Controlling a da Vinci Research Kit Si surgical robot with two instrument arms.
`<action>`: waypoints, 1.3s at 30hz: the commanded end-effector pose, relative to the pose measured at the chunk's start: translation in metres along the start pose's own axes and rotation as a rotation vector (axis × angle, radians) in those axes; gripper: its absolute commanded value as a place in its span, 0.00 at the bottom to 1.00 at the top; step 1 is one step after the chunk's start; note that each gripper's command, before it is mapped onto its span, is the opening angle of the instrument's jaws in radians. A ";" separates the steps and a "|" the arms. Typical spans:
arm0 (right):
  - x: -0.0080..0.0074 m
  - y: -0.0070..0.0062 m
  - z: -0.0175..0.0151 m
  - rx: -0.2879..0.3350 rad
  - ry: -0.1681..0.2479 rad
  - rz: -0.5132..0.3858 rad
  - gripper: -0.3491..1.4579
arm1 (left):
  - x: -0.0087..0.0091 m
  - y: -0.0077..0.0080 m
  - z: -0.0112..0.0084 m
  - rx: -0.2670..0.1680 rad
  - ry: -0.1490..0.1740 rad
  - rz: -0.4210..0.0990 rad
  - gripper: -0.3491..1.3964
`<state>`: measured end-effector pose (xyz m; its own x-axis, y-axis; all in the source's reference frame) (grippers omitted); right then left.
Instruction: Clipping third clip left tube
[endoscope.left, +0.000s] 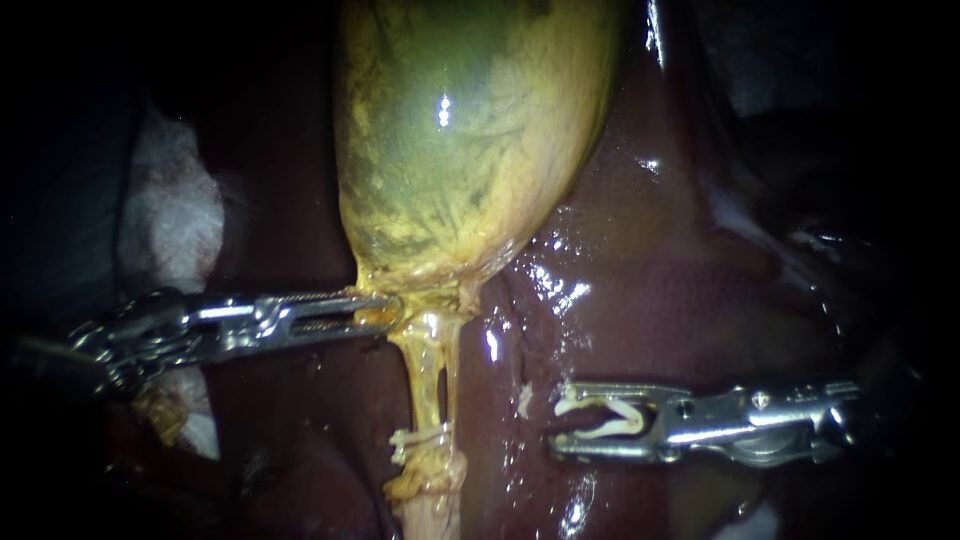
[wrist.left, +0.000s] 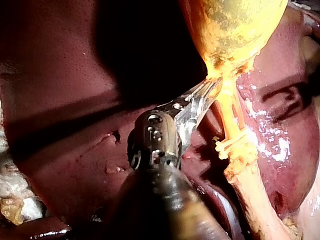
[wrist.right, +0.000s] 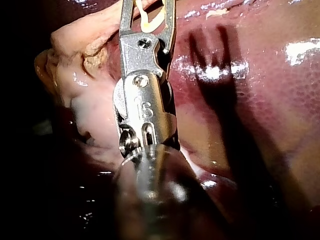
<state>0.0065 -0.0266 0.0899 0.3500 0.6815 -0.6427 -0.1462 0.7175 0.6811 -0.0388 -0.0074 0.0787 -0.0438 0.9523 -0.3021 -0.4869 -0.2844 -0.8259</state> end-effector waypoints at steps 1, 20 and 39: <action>0.0001 0.0000 -0.0001 0.002 0.003 0.001 0.39 | 0.0000 0.0000 0.0000 0.000 0.000 0.000 0.00; 0.0019 0.0000 0.0036 0.014 0.042 0.037 0.40 | -0.0003 0.0001 -0.0026 -0.013 -0.010 0.002 0.00; 0.0009 0.0022 0.0121 0.013 0.058 0.221 0.42 | -0.0011 -0.0004 -0.0063 -0.078 -0.074 0.021 0.00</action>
<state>0.0182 -0.0263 0.0954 0.2541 0.8313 -0.4943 -0.2027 0.5455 0.8132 -0.0331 -0.0090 0.0763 -0.1196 0.9508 -0.2857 -0.4151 -0.3094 -0.8556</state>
